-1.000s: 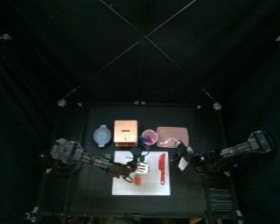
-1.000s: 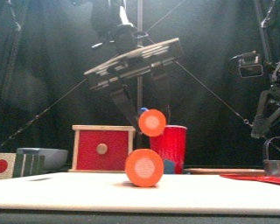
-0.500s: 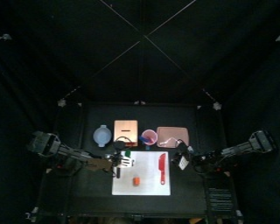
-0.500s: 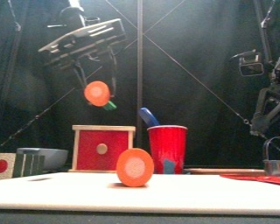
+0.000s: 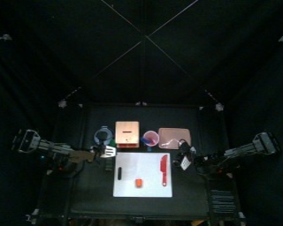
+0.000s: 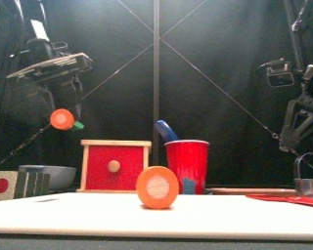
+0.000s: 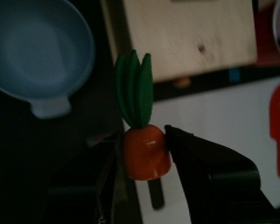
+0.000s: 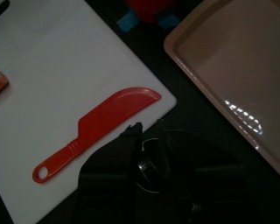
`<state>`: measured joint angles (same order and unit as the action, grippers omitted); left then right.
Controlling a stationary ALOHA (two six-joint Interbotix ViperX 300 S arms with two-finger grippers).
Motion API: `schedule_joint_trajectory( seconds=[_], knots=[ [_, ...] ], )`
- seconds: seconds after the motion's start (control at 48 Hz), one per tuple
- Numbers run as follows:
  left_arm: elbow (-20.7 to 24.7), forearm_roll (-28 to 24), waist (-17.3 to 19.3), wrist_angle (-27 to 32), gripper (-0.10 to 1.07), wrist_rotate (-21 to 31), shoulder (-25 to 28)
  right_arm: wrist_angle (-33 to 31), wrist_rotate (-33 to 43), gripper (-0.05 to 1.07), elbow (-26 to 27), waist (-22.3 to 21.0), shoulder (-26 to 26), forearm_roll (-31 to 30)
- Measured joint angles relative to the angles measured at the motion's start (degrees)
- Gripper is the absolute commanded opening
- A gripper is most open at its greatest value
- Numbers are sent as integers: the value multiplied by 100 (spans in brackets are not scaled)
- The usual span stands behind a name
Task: Place carrot top in bowl
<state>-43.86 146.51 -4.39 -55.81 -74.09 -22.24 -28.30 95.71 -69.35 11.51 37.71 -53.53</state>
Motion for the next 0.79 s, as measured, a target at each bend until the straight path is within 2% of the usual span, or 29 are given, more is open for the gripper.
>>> schedule_joint_trajectory(
  seconds=[0.229, 0.417, 0.625, 0.792],
  knots=[
    [-773, -1072, 958, 290, 74, -26, -290, -9, -9, 63, 0, -18, 62, 176],
    [-1283, -1547, 1547, 896, 80, -18, -193, -9, -9, 63, 9, -18, 176, 299],
    [-1459, -1837, 1740, 1178, 94, -18, -105, -9, -9, 63, 44, -70, 299, 360],
    [-1512, -1969, 1784, 1187, 97, -9, -105, -9, -9, 63, 79, -132, 308, 422]
  ],
)
